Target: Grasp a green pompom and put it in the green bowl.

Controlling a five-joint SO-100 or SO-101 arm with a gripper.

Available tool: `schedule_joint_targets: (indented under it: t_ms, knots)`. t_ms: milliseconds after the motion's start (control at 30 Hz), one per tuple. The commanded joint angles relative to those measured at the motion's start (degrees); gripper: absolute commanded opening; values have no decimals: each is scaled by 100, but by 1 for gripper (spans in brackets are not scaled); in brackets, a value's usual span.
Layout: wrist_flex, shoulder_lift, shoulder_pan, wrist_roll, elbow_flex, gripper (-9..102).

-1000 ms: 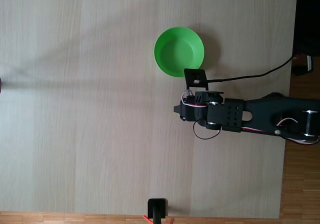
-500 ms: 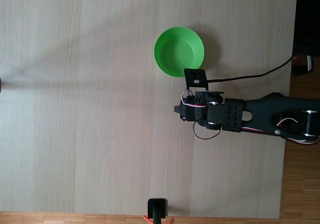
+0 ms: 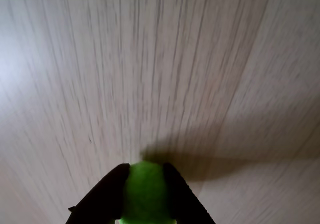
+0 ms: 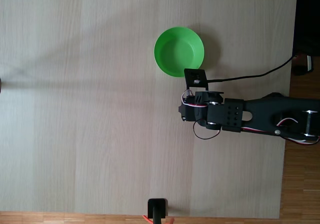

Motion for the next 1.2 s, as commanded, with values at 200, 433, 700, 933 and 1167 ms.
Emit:
schedule_joint_targets:
  t_ms: [200,433,700,933,1167]
  knots:
    - [149,1055,97,-44,-765,6]
    - [1143,1187,1072,-589,-1828,6]
    - [1635,932,2628,-1441,-2909,6]
    - [1556,237,3067,-1793,-2997,7]
    - [1635,229,3041,-1837,-2997,19]
